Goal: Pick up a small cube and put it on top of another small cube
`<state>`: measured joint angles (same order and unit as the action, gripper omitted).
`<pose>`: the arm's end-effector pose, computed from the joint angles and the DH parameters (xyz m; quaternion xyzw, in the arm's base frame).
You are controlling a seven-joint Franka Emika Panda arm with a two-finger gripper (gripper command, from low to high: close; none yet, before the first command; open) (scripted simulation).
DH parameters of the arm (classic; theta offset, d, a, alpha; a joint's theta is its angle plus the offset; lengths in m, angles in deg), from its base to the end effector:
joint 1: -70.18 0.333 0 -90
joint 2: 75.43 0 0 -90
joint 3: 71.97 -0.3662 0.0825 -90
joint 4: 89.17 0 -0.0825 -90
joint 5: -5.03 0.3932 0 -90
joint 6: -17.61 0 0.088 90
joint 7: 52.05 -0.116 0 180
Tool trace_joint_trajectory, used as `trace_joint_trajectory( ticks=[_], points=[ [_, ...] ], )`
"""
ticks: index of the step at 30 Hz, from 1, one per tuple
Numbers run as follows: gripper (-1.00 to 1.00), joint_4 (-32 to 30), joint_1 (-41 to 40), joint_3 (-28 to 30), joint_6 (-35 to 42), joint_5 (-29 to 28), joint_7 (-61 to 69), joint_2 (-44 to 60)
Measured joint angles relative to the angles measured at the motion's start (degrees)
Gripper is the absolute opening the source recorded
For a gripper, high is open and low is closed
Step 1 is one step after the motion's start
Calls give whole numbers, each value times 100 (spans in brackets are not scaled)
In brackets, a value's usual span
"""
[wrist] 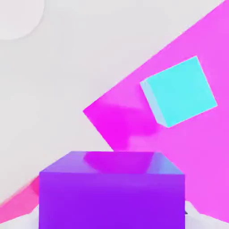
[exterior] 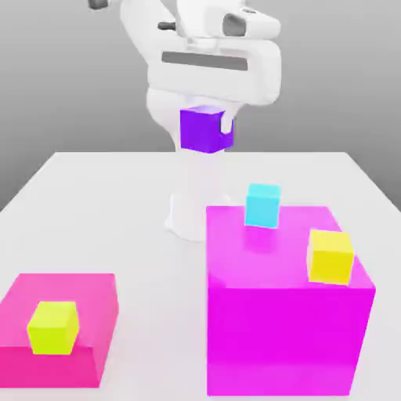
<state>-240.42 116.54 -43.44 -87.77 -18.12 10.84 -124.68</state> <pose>0.2995 0.0426 0.4871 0.6702 0.7421 0.0039 0.0115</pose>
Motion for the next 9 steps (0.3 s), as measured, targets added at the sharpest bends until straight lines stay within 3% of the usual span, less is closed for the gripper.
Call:
trace_joint_trajectory(
  ticks=[5,6,9],
  points=[
    [-100,-507,221,48,-896,121,-439,521],
    [100,-643,212,111,-1100,70,-454,592],
    [100,-643,212,111,-1100,70,-455,592]
  ],
)
